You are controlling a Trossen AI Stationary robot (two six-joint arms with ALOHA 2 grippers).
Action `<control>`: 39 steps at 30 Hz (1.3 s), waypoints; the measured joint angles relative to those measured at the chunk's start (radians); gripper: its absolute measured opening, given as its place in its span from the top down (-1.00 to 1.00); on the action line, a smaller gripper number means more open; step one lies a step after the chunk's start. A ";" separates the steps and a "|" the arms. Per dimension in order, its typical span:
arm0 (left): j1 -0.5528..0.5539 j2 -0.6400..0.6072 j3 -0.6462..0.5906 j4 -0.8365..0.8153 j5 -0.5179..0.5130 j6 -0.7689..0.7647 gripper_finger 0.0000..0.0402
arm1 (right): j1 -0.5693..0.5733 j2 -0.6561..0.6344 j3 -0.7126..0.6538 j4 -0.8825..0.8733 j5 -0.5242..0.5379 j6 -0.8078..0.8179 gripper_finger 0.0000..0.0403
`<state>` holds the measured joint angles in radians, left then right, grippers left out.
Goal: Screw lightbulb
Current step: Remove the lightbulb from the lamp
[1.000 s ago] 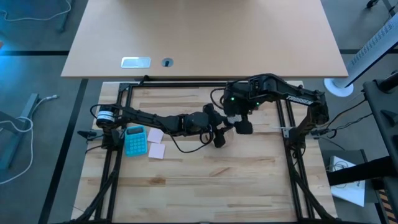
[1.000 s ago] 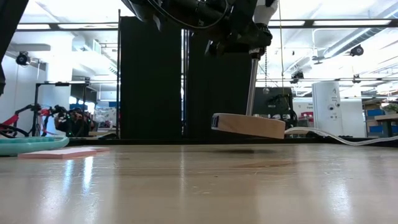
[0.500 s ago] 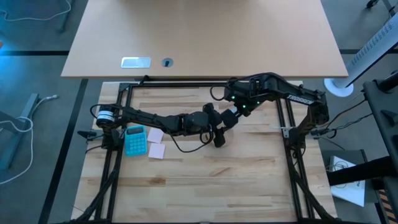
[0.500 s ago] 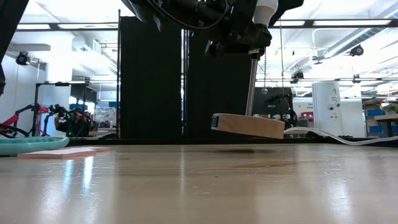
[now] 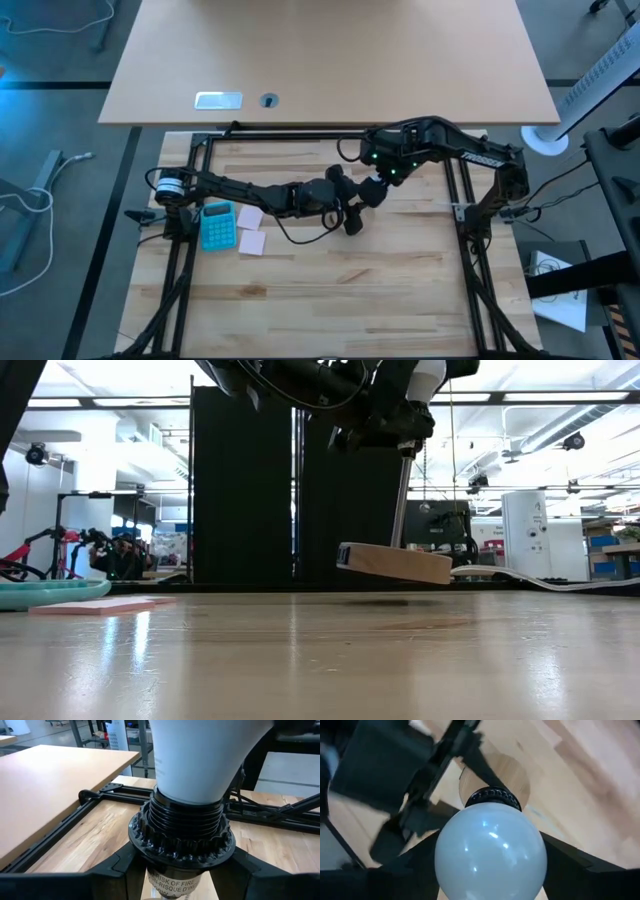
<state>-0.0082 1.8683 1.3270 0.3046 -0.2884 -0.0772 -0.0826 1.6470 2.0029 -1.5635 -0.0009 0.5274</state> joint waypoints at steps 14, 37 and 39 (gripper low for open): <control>0.000 0.000 0.000 -0.001 0.011 0.005 0.15 | 0.002 0.000 -0.001 -0.009 -0.009 -1.141 -0.28; 0.003 0.000 0.000 0.001 -0.014 -0.015 0.15 | -0.013 -0.048 0.031 -0.007 -0.028 0.032 -0.70; 0.010 0.000 0.000 0.005 -0.019 -0.016 0.15 | -0.012 -0.047 0.028 -0.006 -0.027 0.212 -0.70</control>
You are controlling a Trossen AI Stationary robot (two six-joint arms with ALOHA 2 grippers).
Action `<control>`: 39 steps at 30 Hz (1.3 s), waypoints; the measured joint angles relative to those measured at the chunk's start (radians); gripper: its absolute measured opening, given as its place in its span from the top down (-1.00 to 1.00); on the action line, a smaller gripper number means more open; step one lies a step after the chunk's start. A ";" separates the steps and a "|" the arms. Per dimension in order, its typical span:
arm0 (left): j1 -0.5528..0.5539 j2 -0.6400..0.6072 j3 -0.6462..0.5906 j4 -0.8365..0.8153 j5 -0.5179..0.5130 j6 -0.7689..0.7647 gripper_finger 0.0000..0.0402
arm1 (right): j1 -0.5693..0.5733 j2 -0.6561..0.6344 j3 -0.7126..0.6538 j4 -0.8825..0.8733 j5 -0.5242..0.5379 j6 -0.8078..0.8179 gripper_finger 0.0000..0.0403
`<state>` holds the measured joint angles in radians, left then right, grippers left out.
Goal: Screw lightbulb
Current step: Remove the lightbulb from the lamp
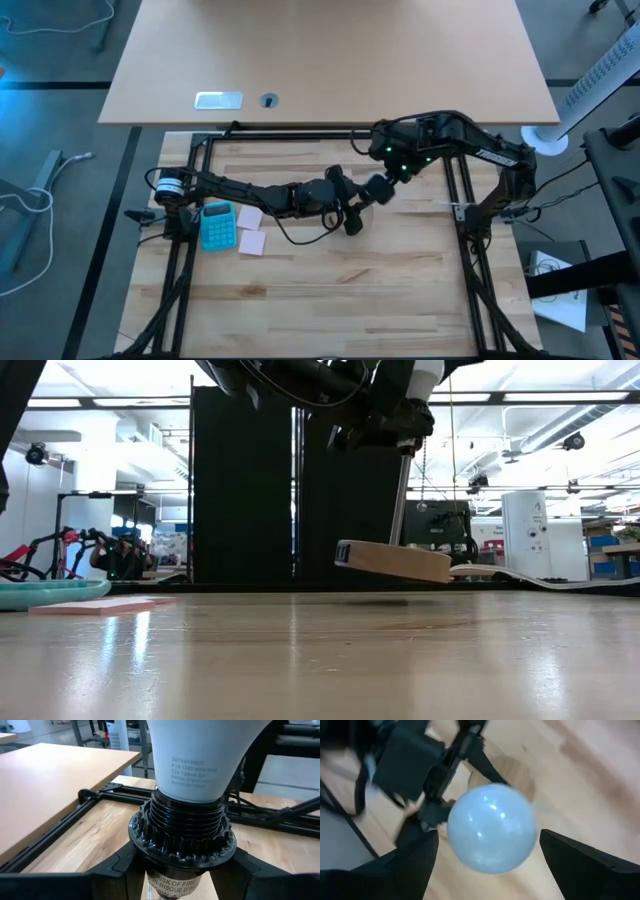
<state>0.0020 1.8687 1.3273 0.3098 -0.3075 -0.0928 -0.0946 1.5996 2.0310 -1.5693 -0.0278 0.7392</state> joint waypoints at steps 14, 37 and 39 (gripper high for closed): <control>0.008 0.011 0.000 0.032 -0.032 0.005 0.15 | -0.004 0.020 -0.009 0.039 0.080 0.283 -0.70; 0.004 0.011 0.000 0.040 -0.008 0.013 0.15 | -0.012 0.039 -0.012 0.025 0.014 -0.156 -0.22; 0.002 0.011 0.000 0.045 0.006 0.013 0.15 | -0.011 0.039 -0.012 0.024 0.004 -0.326 -0.26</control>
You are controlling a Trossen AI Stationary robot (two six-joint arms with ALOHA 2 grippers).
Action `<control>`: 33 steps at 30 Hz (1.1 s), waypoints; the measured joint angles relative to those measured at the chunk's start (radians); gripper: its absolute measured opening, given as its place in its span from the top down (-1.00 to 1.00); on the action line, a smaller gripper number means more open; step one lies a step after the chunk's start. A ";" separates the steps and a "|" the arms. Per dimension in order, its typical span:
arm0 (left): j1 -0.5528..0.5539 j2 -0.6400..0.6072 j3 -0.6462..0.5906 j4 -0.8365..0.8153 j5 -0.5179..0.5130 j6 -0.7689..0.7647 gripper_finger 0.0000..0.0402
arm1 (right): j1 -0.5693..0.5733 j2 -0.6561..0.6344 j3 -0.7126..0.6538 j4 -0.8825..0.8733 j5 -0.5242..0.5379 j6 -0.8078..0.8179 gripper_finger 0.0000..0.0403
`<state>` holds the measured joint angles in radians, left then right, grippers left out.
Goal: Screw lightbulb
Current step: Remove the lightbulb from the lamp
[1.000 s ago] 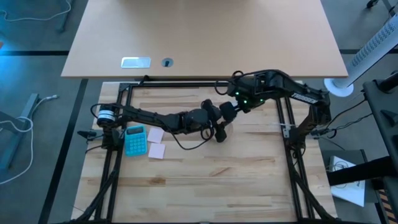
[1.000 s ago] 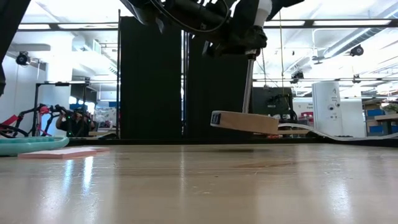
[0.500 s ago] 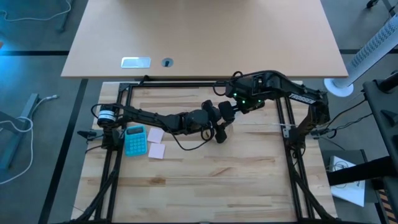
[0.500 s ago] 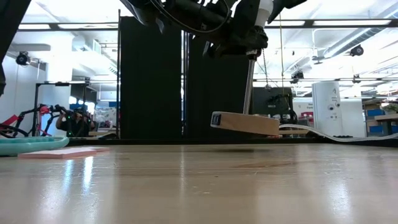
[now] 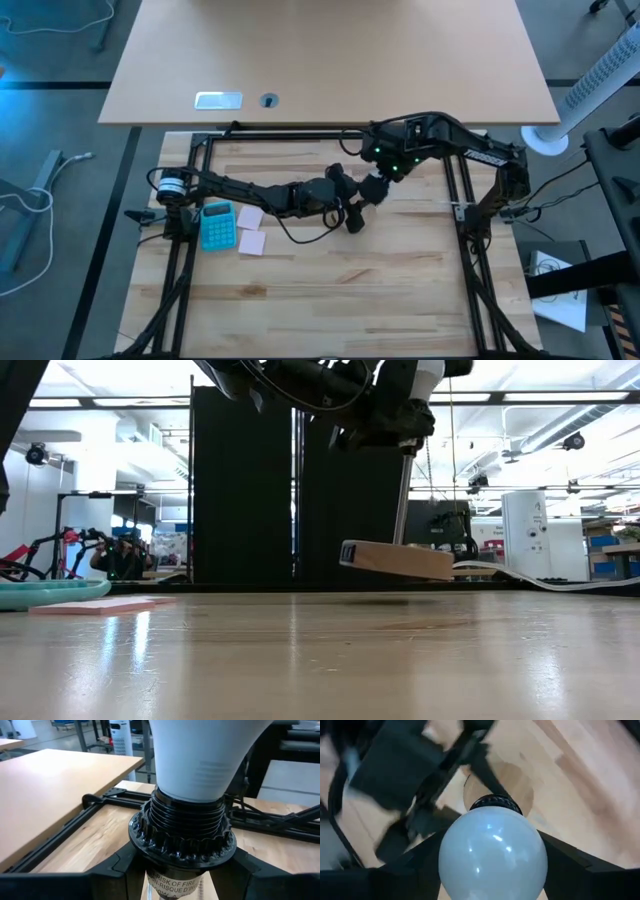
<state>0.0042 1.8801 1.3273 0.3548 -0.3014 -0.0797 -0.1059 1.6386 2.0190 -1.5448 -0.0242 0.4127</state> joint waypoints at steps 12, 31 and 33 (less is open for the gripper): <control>-0.039 0.001 0.000 -0.016 0.012 -0.006 0.15 | 0.022 -0.001 0.000 -0.035 -0.046 -1.114 -0.29; -0.043 0.000 0.000 -0.017 0.000 -0.031 0.15 | 0.020 -0.015 0.018 -0.024 -0.089 0.141 -0.81; -0.043 0.000 0.000 -0.017 -0.003 -0.031 0.15 | 0.019 -0.015 0.015 -0.024 -0.065 0.313 -0.81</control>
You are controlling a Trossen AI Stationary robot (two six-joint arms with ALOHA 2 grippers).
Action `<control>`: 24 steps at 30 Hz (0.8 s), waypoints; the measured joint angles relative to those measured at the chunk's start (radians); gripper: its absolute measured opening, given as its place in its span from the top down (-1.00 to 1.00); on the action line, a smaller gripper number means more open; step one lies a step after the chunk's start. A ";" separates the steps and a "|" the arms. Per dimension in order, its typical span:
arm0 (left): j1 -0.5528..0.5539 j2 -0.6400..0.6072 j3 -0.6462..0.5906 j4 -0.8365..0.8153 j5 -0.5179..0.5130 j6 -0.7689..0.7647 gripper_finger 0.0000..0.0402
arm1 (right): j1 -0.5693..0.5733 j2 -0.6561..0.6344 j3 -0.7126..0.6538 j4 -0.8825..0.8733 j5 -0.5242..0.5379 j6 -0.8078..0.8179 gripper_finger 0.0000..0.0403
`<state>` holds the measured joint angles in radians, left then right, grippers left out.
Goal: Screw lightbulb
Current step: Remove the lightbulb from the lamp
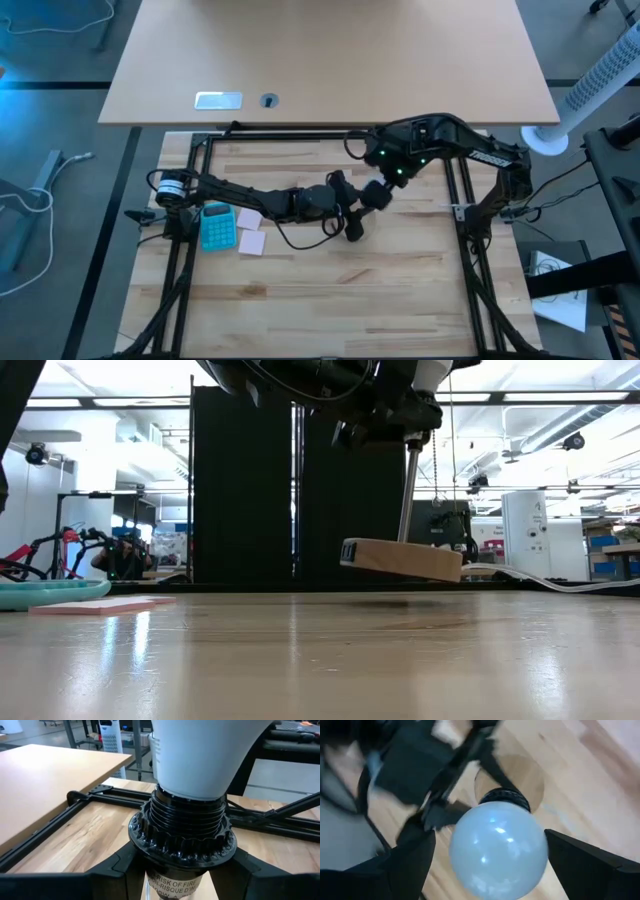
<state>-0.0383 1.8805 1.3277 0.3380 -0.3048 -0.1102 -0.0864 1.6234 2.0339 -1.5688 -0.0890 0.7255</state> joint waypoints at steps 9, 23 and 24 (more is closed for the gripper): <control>0.000 0.000 0.000 0.008 -0.002 0.017 0.15 | -0.002 -0.001 -0.042 -0.002 0.001 0.304 -0.81; 0.001 0.000 0.000 0.011 -0.002 0.022 0.15 | -0.006 -0.020 -0.058 -0.001 0.010 0.361 -0.75; 0.001 0.000 0.000 0.010 -0.002 0.022 0.15 | -0.006 -0.020 -0.058 0.000 0.010 0.367 -0.71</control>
<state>-0.0376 1.8805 1.3277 0.3485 -0.3073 -0.0879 -0.0924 1.6032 1.9759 -1.5692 -0.0792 1.0928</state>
